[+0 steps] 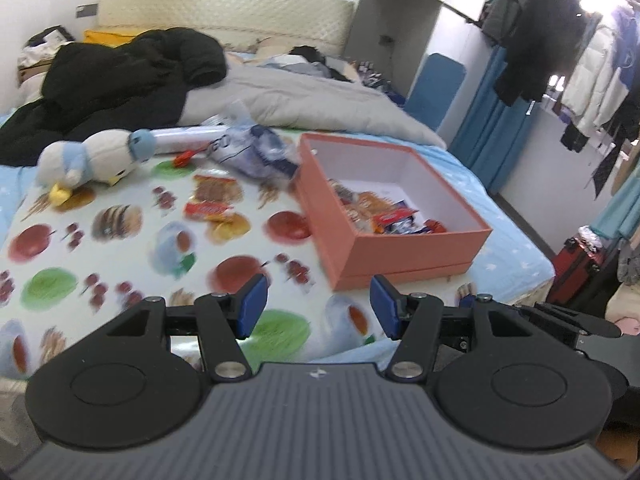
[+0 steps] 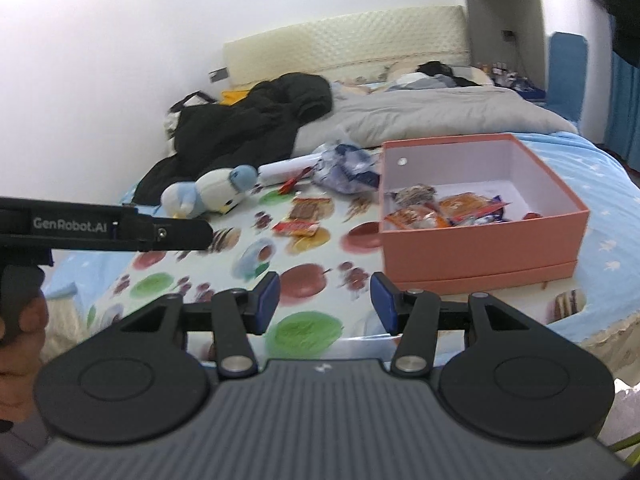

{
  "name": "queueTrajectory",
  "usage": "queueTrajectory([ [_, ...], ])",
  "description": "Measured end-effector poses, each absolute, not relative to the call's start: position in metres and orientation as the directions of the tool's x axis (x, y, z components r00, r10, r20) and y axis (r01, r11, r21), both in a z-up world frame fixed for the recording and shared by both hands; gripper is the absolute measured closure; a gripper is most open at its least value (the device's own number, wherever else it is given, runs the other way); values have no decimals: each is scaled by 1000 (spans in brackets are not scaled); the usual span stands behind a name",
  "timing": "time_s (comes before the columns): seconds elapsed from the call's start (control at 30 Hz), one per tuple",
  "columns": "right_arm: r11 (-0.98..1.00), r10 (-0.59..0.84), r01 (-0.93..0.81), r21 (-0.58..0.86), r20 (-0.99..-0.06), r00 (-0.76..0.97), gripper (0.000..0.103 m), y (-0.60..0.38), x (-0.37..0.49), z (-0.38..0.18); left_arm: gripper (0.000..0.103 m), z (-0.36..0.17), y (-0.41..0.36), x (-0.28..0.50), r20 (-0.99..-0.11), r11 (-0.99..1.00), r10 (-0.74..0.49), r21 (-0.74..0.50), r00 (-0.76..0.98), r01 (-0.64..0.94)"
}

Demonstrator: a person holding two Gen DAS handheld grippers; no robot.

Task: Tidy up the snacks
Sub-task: 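Withdraw both tools from the pink box back toward the remaining snacks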

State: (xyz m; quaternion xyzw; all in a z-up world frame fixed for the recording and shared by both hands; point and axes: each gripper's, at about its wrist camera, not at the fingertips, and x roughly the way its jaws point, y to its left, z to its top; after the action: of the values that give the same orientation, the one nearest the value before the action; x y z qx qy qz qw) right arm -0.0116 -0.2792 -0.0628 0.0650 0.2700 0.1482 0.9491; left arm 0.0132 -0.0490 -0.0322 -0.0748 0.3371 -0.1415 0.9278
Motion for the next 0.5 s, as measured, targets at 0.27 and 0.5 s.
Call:
queueTrajectory([
  [0.27, 933, 361, -301, 200, -509, 781, 50, -262, -12, -72, 41, -46, -24, 19, -634, 960, -264, -244, 727, 137],
  [0.5, 933, 359, -300, 198, -539, 762, 50, -253, 4, -77, 41, -47, -11, 47, -644, 963, -245, -248, 725, 106],
])
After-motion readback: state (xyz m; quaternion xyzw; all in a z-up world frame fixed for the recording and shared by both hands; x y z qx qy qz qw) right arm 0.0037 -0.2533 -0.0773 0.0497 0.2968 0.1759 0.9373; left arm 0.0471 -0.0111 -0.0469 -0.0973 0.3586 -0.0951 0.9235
